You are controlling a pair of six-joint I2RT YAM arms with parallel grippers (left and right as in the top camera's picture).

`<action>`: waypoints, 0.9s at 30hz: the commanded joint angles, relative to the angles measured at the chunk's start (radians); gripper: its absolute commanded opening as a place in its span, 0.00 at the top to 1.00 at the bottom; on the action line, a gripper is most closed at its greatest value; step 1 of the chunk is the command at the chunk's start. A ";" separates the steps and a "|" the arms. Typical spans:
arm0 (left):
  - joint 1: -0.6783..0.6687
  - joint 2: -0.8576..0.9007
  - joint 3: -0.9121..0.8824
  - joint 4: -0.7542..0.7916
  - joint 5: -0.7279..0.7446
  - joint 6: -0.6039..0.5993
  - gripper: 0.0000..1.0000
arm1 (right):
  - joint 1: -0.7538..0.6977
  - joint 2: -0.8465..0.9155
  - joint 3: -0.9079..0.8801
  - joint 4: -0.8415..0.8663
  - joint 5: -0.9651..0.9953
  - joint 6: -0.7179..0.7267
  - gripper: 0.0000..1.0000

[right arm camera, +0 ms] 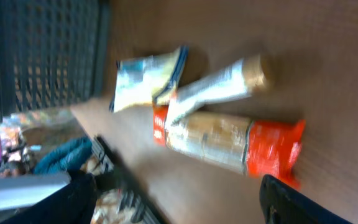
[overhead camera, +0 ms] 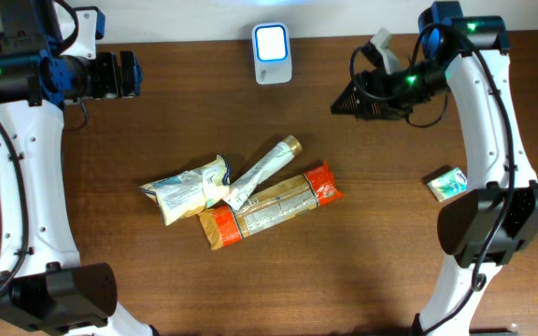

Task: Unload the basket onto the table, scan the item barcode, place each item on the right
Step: 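Place the tissue pack on the right side of the table, then grasp the orange pasta package with right gripper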

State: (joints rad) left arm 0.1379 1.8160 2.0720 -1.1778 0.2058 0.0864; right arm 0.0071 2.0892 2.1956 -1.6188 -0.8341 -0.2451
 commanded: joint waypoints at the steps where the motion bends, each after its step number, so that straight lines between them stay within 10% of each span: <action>1: 0.003 -0.005 0.004 0.001 0.004 0.016 0.01 | 0.027 -0.148 0.015 -0.080 0.148 0.003 0.18; 11: 0.003 -0.005 0.004 -0.013 0.004 0.016 0.01 | 0.386 -0.230 -0.235 0.111 0.592 0.421 0.19; 21: 0.003 -0.005 0.004 -0.013 0.004 0.016 0.01 | 0.754 -0.224 -0.932 1.145 0.451 0.700 0.49; 27: 0.003 -0.005 0.004 -0.013 0.004 0.016 0.01 | 0.791 -0.150 -0.943 1.046 0.452 0.760 0.48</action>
State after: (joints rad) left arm 0.1379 1.8160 2.0720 -1.1900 0.2062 0.0864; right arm 0.8024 1.9278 1.2583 -0.5430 -0.3828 0.5014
